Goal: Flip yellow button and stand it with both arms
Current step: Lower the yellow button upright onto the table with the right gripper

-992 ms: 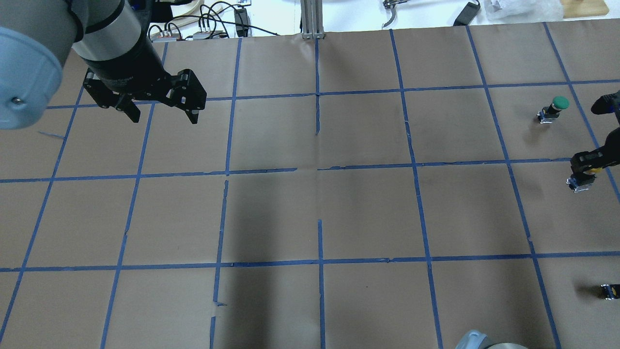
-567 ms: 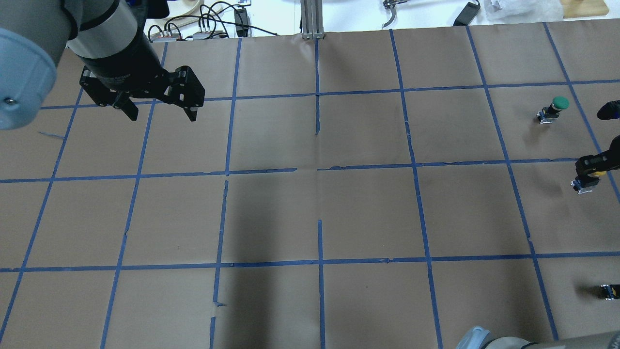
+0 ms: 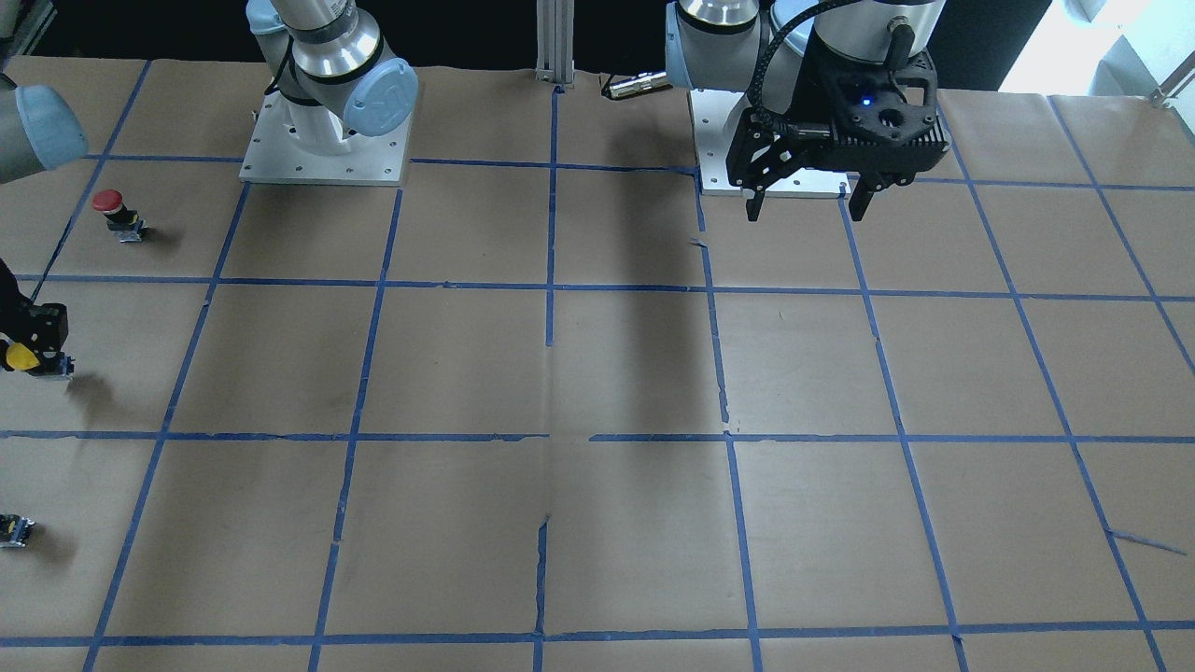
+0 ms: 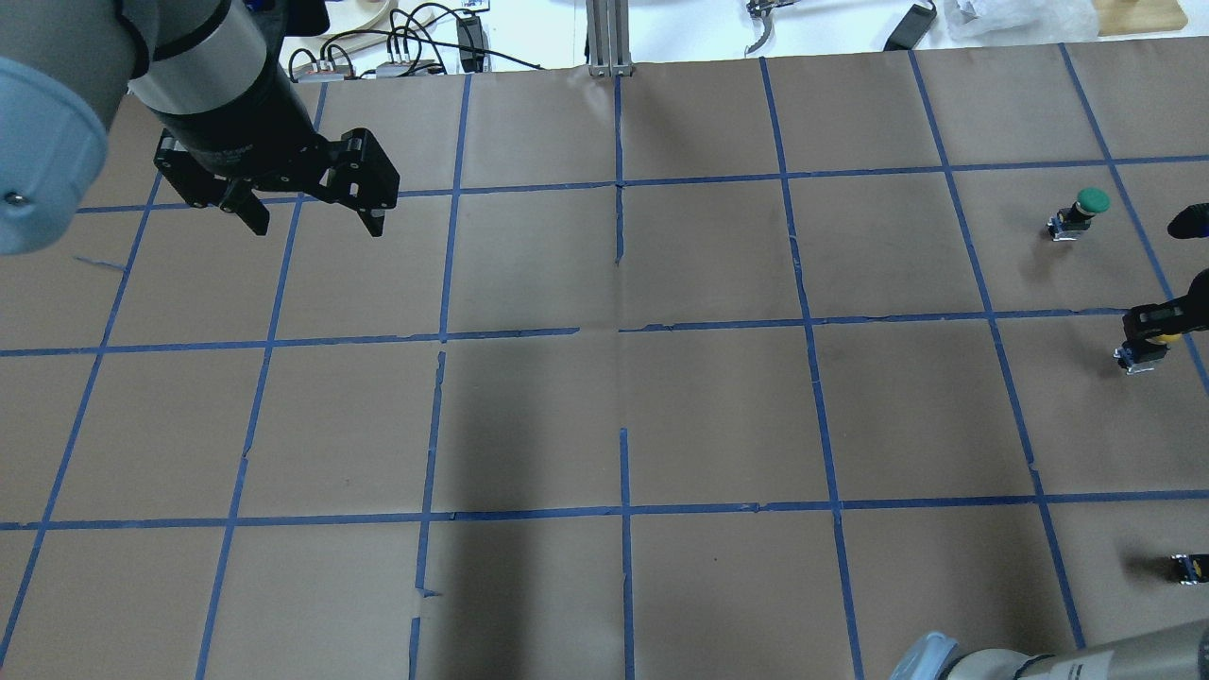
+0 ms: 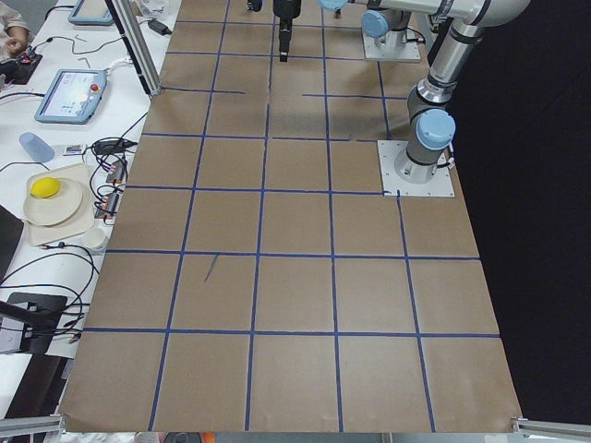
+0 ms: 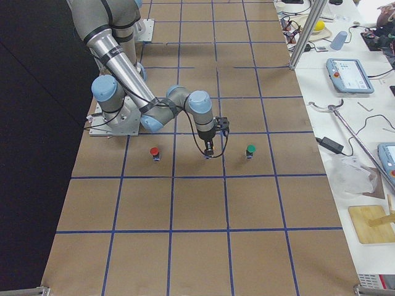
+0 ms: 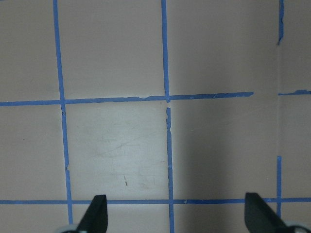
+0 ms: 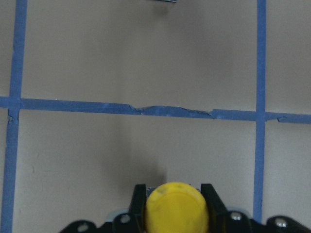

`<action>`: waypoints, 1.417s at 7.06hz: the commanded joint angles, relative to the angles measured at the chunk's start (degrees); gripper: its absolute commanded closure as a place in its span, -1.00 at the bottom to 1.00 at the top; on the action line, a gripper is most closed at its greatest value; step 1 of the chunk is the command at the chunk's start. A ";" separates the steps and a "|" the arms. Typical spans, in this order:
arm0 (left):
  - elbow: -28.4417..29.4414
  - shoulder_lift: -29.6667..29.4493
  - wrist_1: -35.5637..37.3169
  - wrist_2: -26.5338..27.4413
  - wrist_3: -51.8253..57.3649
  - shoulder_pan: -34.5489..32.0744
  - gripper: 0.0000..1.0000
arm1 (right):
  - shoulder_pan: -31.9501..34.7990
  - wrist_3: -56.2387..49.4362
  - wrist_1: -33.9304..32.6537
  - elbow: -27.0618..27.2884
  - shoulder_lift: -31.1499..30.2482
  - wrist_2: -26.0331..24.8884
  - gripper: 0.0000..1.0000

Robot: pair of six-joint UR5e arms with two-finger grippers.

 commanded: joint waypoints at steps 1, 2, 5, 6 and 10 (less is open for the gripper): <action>-0.18 0.15 0.00 0.07 0.26 0.00 -1.00 | -0.02 0.02 -0.59 0.45 -0.05 0.68 0.89; -0.18 0.07 0.00 0.07 0.35 0.00 -1.00 | -0.02 1.06 -1.63 1.32 -0.23 3.39 0.90; -0.09 0.16 0.00 -0.02 0.35 0.00 -1.00 | -0.10 5.29 -3.75 2.91 -1.11 3.68 0.89; -0.01 0.16 0.00 -0.02 0.35 0.00 -1.00 | -0.11 5.90 -3.66 2.91 -1.11 3.59 0.88; 0.08 0.07 0.00 -0.02 0.26 0.00 -1.00 | -1.69 6.17 -3.05 4.05 -1.20 2.80 0.31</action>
